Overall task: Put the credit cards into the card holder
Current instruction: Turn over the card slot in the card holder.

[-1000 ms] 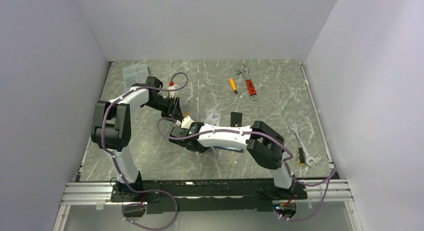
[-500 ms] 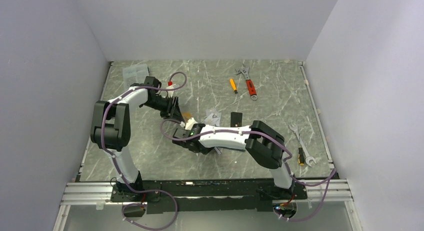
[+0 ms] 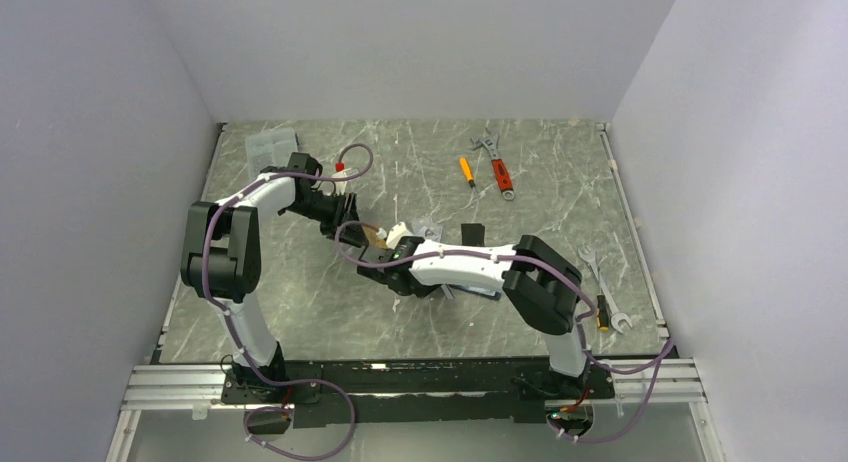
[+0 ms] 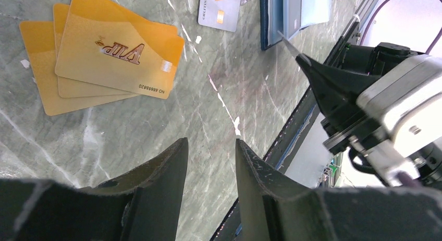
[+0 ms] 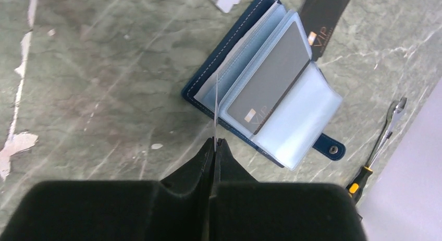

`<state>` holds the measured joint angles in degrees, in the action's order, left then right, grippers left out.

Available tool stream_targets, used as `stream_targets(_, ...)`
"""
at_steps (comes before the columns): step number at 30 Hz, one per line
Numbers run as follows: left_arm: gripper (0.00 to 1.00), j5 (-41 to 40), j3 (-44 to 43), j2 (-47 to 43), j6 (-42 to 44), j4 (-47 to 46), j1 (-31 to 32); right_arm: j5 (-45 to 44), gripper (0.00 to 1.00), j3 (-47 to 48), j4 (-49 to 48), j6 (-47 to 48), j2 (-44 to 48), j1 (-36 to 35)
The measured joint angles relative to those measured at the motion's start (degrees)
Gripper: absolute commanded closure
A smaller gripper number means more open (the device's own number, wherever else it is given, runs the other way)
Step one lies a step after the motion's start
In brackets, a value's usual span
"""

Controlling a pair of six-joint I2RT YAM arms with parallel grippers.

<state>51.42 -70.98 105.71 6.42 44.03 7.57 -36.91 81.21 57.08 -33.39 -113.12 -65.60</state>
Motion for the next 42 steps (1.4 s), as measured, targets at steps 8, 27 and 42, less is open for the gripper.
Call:
stream_targets(8,0.56,0.2,0.0,0.0,0.1,0.0,0.0,-2.6,1.0,-1.1,1.1,-1.8,4.2,2.1)
stream_targets(27,0.57,0.3,-3.7,0.0,0.8,3.5,2.2,-1.5,1.0,-14.4,1.6,-7.8,16.3,9.0)
stream_targets(42,0.48,-0.9,-14.6,8.7,-2.7,3.5,16.5,30.0,1.0,-39.0,-29.3,-5.3,42.0,37.4)
